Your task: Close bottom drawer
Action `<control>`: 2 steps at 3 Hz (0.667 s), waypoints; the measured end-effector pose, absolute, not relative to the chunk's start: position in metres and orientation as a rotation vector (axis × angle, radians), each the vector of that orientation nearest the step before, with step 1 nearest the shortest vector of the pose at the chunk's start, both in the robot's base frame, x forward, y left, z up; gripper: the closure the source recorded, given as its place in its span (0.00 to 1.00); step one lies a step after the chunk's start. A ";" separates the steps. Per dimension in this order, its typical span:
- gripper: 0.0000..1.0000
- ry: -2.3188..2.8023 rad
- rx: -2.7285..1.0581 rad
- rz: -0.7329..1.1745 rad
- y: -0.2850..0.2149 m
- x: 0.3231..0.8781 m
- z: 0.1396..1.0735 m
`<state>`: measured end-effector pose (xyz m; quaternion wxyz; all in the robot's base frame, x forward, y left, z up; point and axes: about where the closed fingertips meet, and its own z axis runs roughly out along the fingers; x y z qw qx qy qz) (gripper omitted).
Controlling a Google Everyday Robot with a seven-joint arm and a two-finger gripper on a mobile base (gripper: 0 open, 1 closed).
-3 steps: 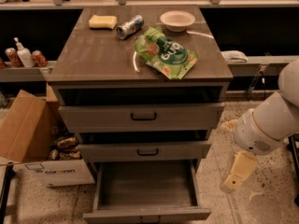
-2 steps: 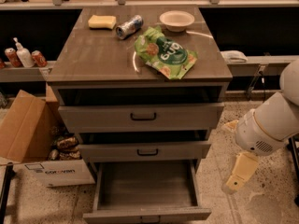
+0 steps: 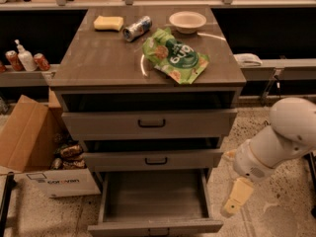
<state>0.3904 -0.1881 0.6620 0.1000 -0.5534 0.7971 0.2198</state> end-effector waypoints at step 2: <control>0.00 2.406 -1.550 0.892 -0.161 0.373 0.536</control>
Offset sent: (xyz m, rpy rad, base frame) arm -0.0305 0.0422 -0.2127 0.1937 0.2306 -0.0785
